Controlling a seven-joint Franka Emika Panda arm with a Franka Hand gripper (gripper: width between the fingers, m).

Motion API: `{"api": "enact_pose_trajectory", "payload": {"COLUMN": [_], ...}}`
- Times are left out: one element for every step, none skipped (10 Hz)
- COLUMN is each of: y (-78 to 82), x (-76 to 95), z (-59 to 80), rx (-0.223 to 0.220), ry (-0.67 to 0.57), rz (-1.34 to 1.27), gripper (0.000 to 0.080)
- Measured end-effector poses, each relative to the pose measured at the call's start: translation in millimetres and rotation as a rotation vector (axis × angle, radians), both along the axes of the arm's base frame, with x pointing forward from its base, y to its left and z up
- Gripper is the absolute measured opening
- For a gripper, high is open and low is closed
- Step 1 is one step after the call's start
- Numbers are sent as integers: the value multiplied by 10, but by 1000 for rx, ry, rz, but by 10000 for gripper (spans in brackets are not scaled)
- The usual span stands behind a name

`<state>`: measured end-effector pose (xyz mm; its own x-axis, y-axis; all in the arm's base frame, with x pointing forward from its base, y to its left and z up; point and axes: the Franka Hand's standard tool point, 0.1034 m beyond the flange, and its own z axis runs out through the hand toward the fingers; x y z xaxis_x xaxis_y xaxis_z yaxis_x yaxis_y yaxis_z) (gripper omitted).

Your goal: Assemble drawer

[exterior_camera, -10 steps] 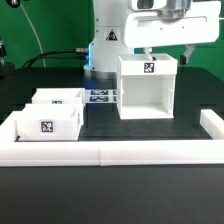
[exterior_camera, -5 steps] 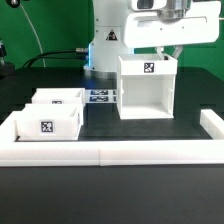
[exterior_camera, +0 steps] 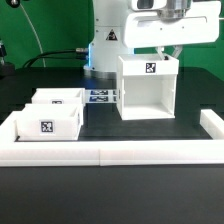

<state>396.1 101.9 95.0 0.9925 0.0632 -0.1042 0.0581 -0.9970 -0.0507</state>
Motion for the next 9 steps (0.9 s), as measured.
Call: {"api": "enact_pose_trajectory", "payload": {"y": [0, -5, -19, -21, -16, -21, -32, -39, -40], "x": [0, 15, 101, 219, 367, 509, 651, 805, 947], "z": [0, -3, -2, -1, 0, 1, 2, 5, 5], "rx": [0, 1, 5, 10, 16, 22, 26, 31, 36], "ry": [0, 0, -6, -12, -23, -35, -46, -59, -72], "rz": [0, 2, -1, -8, -16, -24, -31, -40, -47], "gripper": [36, 36, 37, 37, 37, 38, 38, 38, 38]}}
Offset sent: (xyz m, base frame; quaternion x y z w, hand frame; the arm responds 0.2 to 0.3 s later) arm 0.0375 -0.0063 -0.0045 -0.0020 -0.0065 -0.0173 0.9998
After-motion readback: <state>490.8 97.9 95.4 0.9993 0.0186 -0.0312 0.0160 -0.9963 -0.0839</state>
